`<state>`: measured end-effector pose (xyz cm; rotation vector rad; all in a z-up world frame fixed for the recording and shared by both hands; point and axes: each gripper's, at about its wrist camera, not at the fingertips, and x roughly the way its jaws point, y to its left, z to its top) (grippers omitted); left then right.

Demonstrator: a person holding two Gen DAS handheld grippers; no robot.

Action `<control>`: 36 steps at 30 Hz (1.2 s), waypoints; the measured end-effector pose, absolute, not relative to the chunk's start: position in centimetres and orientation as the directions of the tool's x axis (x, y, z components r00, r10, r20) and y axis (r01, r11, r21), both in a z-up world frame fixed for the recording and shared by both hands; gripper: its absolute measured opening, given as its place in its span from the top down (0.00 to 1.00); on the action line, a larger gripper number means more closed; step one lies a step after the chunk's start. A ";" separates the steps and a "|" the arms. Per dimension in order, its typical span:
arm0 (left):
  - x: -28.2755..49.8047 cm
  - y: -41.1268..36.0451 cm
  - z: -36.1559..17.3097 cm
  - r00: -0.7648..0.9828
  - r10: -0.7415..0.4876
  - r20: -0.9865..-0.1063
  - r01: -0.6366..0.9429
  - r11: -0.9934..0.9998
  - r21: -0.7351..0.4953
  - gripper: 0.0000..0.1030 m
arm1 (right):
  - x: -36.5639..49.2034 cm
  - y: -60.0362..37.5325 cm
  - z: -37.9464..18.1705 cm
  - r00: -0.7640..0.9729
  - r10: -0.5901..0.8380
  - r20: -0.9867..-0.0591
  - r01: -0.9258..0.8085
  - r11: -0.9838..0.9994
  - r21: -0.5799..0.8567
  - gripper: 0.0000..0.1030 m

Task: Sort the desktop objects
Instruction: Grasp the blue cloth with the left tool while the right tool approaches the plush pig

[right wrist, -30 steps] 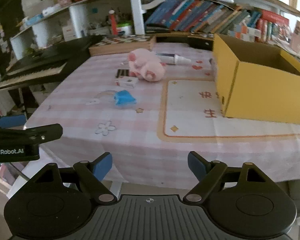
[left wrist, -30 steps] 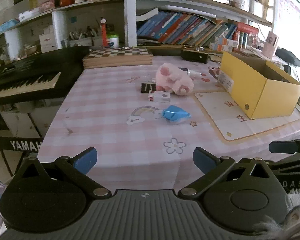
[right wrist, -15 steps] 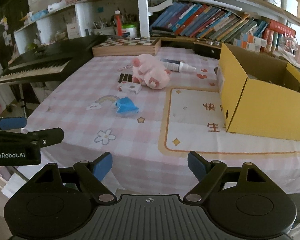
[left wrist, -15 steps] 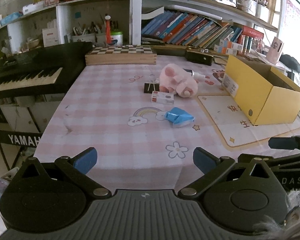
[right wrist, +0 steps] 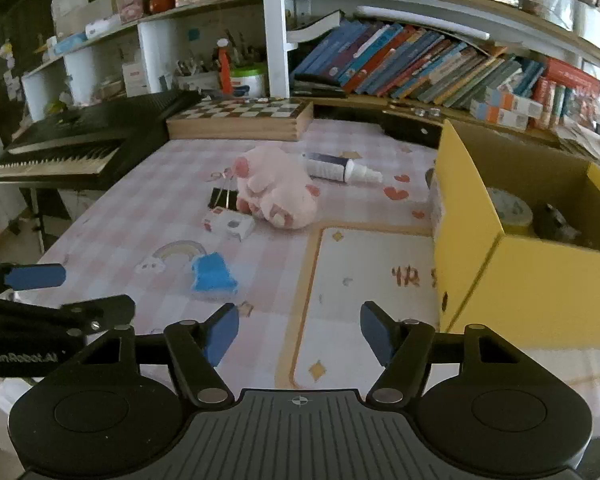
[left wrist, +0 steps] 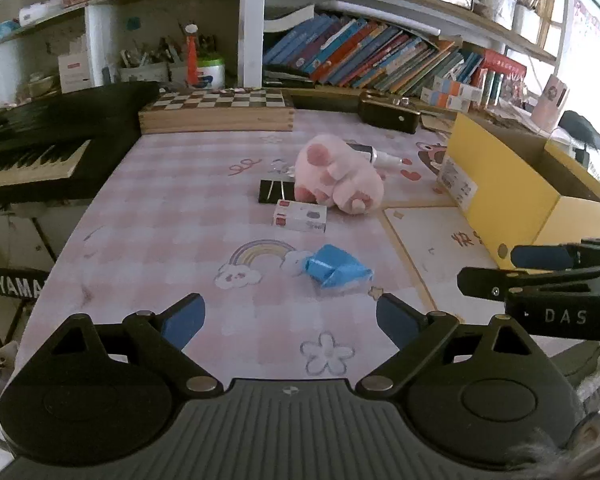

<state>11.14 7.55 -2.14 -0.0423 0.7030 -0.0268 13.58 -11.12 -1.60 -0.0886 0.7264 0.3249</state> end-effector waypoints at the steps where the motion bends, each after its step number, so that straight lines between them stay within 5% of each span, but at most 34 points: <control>1: 11.7 7.3 -2.3 0.758 -0.038 -0.651 0.013 0.999 -0.044 0.09 | 13.9 -11.2 -1.6 0.699 0.264 -0.664 -0.326 0.945 0.033 0.34; 8: 15.4 5.3 -3.8 0.740 -0.052 -0.671 0.049 0.999 -0.023 0.12 | 17.4 -11.3 -1.7 0.685 0.300 -0.664 -0.360 0.931 0.049 0.34; 28: 21.3 3.6 -6.9 0.675 -0.095 -0.731 0.079 0.995 -0.056 0.60 | 23.7 -10.1 -2.2 0.634 0.375 -0.676 -0.458 0.887 0.061 0.33; 36: 20.8 6.4 -5.0 0.705 -0.067 -0.706 -0.011 0.994 -0.105 0.63 | 27.1 -8.2 -2.6 0.624 0.381 -0.683 -0.476 0.878 0.055 0.28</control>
